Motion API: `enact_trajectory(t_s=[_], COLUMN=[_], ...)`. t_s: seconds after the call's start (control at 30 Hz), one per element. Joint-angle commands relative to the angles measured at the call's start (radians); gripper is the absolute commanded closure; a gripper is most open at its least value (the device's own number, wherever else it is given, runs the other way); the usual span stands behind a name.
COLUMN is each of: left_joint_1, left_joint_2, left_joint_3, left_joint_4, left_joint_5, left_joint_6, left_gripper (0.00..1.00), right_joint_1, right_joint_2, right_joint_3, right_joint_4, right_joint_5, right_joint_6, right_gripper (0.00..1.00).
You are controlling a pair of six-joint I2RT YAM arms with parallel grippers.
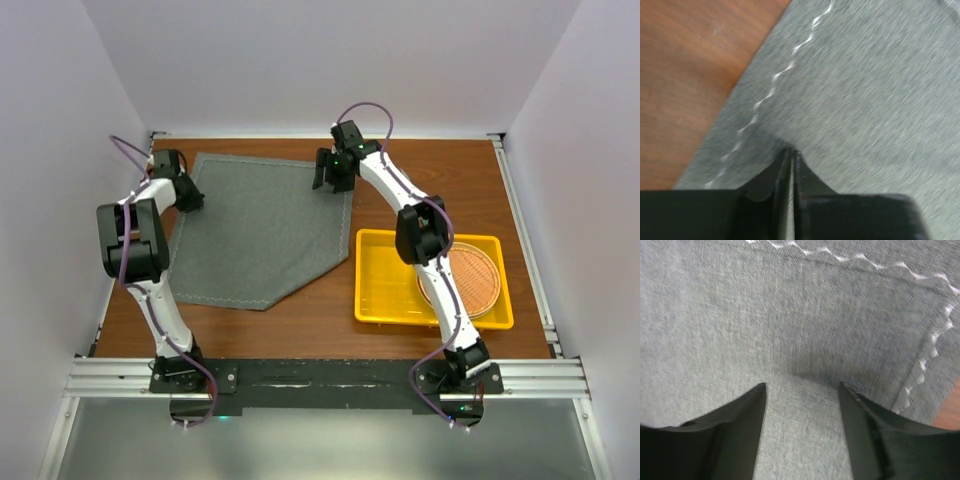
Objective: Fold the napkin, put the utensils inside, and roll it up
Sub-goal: Flatten the napkin out
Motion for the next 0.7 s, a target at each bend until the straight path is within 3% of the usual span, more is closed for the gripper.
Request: enact_trajectory(t_s=[0.0,0.13,0.23,0.33,0.5,0.67], left_joint_1=[-0.053,-0.235,-0.388,-0.513,-0.685,-0.970], left_joint_2=[-0.177,-0.394,-0.549,-0.669,-0.754,-0.702], left_joint_3=[-0.040,-0.149,-0.261,-0.406,-0.520,-0.539], left_joint_4=[-0.069,-0.097,-0.081,-0.046,-0.055,-0.100], left_joint_5=[0.040,0.039,0.059,0.100,0.074,-0.102], left_joint_6=[0.070,0.127,0.155,0.173,0.181,0.193], left_gripper=[0.75,0.64,0.54,0.47,0.49,0.39], right_joint_1=[0.008,0.034,0.031,0.029,0.028,0.028], right_joint_2=[-0.202,-0.451,-0.583,-0.713,-0.962,-1.100], right_joint_3=[-0.119,-0.252,-0.344,-0.529,-0.782,-0.934], right_joint_4=[-0.063,-0.137,-0.248,-0.224,-0.162,-0.113], right_joint_5=[-0.046,-0.043,-0.049,-0.084,-0.123,-0.167], right_joint_6=[-0.084,-0.134,-0.159,-0.194,-0.223,-0.213], right_gripper=[0.29,0.21,0.20,0.20,0.20,0.20])
